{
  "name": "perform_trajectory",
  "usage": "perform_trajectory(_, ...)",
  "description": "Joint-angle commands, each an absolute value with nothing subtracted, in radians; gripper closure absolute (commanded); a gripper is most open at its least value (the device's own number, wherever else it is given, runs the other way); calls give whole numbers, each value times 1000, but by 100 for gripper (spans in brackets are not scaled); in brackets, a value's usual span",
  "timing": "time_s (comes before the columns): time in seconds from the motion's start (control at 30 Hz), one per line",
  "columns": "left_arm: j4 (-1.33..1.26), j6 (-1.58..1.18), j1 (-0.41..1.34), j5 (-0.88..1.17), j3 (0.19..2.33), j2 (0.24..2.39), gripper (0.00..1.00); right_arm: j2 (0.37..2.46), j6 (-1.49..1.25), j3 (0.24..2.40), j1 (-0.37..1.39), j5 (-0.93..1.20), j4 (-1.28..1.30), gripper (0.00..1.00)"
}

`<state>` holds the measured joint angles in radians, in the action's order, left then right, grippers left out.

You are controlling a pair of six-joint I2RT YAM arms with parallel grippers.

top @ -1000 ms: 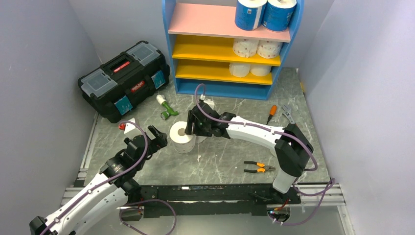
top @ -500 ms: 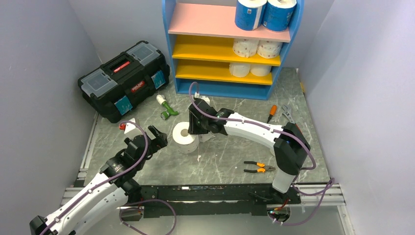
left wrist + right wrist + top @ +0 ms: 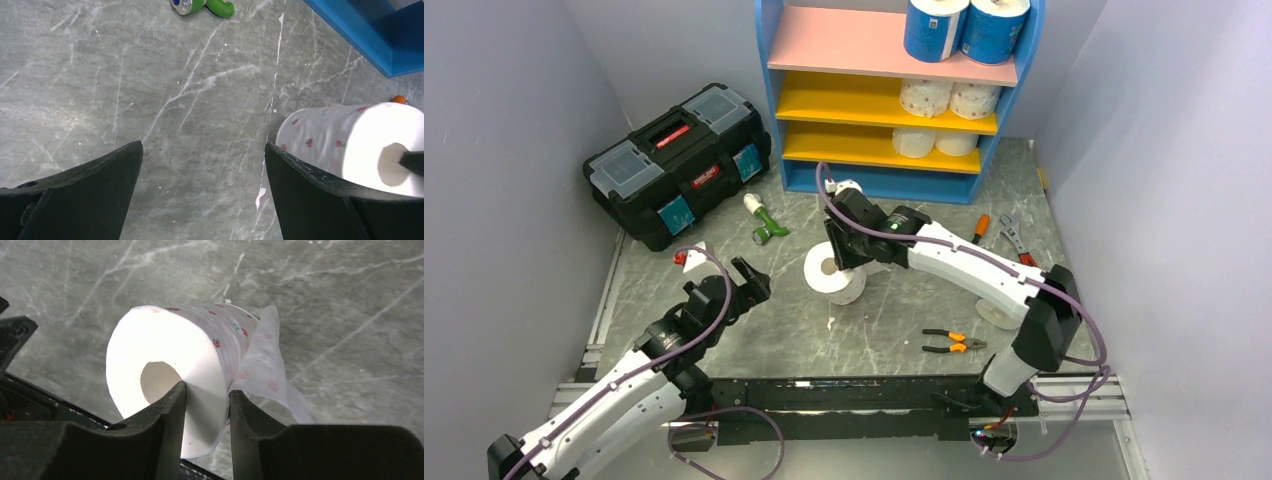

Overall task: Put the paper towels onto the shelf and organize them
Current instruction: Move the paper towel to the center of the board.

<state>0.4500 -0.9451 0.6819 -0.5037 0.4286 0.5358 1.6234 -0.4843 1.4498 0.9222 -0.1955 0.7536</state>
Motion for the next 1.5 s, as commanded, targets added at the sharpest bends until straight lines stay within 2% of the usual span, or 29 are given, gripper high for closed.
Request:
perform_trajectory(0.0,369,-966,679,-448,416,575,2,1535,-376,1379,903,-207,791,76)
perform_trajectory(0.3,312,-963,678,-398,411,632,3,1535,-254,1258,893,-122,712,75)
perform_trajectory(0.53,286,-962,678,-373,409,672,3,1499,-265,1162,815,-22,623,73)
perform_trajectory(0.6,282,-959,678,-371,410,677,2,1482,-279,1143,792,8,611,68)
perform_trajectory(0.8,261,-954,678,-362,416,707,2,1454,-311,1157,746,6,652,43)
perform_trajectory(1.03,249,-953,678,-356,422,730,2,1405,-364,1213,730,-68,740,29)
perform_trajectory(1.2,247,-946,679,-356,426,734,2,1312,-451,1212,730,-126,779,29)
perform_trajectory(1.33,256,-943,679,-359,427,727,2,1165,-465,1105,762,-105,684,30)
perform_trajectory(1.47,274,-945,679,-375,417,698,2,1102,-496,1021,812,-135,650,30)
